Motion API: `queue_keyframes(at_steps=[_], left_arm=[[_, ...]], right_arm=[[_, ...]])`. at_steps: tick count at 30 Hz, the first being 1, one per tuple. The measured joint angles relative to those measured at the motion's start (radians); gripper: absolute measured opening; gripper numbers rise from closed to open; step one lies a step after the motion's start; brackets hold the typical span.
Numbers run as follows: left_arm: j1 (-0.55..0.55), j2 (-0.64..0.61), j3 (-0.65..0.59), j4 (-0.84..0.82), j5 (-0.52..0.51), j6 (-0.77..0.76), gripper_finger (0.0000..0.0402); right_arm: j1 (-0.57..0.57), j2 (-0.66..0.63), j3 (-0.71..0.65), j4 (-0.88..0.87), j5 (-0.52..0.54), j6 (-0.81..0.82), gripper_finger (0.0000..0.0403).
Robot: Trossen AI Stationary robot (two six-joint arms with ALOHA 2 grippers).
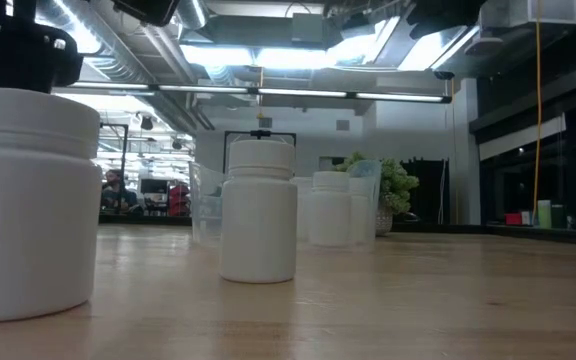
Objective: Pick and place pill bottles into a basket
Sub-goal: Put the left white pill bottle into the transparent bin
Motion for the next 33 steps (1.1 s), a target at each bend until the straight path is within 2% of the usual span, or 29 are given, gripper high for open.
queue_keyframes(at_steps=[8,16,27,30,33], left_arm=[[0.007,0.036,0.001,0.032,-0.006,0.014,0.04],[0.012,0.118,0.002,0.161,0.022,0.033,0.04],[0.017,0.181,0.003,0.146,0.021,0.055,0.04],[0.022,0.183,0.003,0.147,0.022,0.051,0.0388],[0.031,0.183,0.003,0.146,0.023,0.058,0.036]], right_arm=[[0.0,0.0,0.0,0.0,-0.025,-0.001,0.0246],[0.0,0.001,0.0,-0.004,-0.042,-0.001,0.0246],[0.0,0.001,0.0,-0.005,-0.051,0.0,0.0246],[0.0,0.001,0.0,-0.004,-0.051,0.0,0.0246],[0.0,0.001,0.0,-0.004,-0.051,0.0,0.0246]])
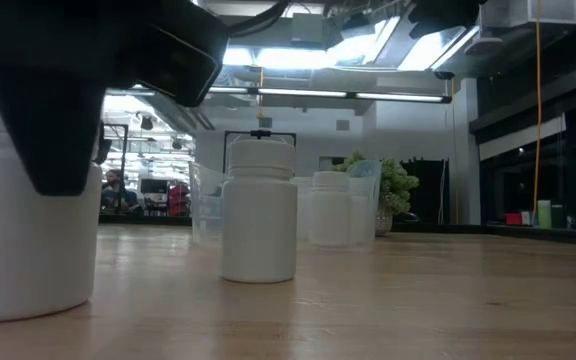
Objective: Pick and place pill bottles into a basket
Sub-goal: Put the left white pill bottle into the transparent bin
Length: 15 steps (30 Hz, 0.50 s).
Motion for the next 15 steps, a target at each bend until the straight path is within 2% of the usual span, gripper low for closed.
queue_keyframes(at_steps=[12,15], left_arm=[[0.01,0.0,0.0,0.0,0.04,0.001,0.0171],[0.014,-0.002,0.0,-0.003,0.039,0.001,0.0169]], right_arm=[[-0.025,0.0,0.0,0.001,0.0,-0.043,0.0246],[-0.044,0.0,0.0,0.001,0.0,-0.05,0.0246]])
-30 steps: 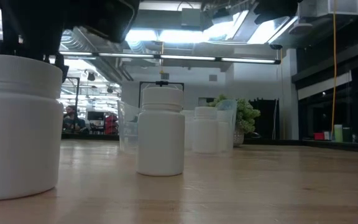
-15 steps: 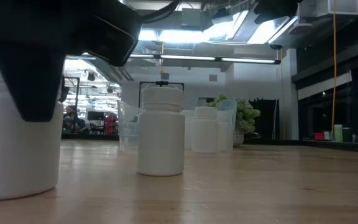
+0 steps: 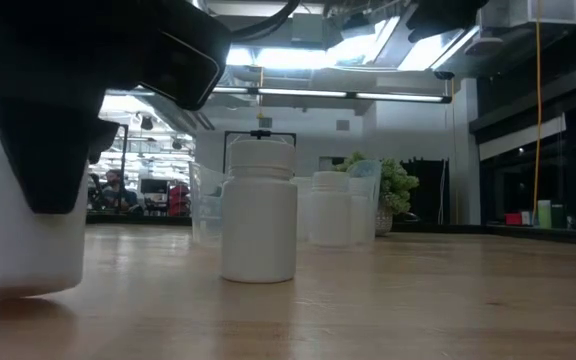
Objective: Pick and place pill bottles into a basket
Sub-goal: Put the left white pill bottle into the transparent bin
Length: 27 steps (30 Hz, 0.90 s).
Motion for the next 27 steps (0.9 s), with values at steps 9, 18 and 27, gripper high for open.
queue_keyframes(at_steps=[9,18,27], left_arm=[[0.042,-0.095,-0.001,-0.203,-0.021,0.05,0.0169],[0.173,-0.258,-0.001,-0.361,-0.103,0.202,0.0169],[0.354,-0.308,-0.001,-0.36,-0.037,0.493,0.0169]], right_arm=[[-0.041,0.0,0.0,0.003,-0.001,-0.027,0.0246],[-0.049,0.0,0.0,0.005,-0.002,-0.053,0.0246],[-0.084,0.0,0.0,0.037,-0.001,-0.074,0.0246]])
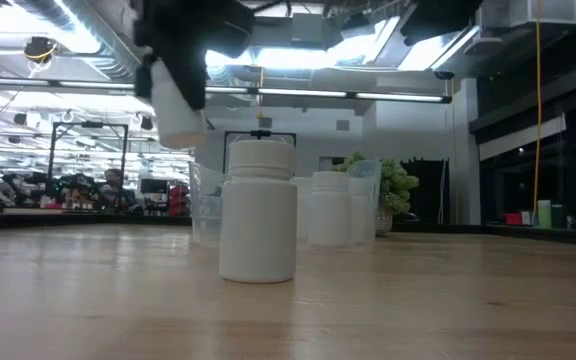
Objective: Pick and place pill bottles into a basket
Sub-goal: Put the left white pill bottle into the transparent bin
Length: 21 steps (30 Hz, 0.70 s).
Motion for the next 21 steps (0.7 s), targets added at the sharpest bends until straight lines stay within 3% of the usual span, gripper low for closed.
queue_keyframes(at_steps=[12,21], left_arm=[[0.157,0.03,0.173,-0.125,0.044,0.383,0.0169],[0.18,0.187,0.358,-0.233,0.045,0.571,0.0169]], right_arm=[[-0.024,0.004,0.0,0.013,0.001,0.111,0.0246],[-0.024,0.051,0.0,0.017,-0.004,0.137,0.0246]])
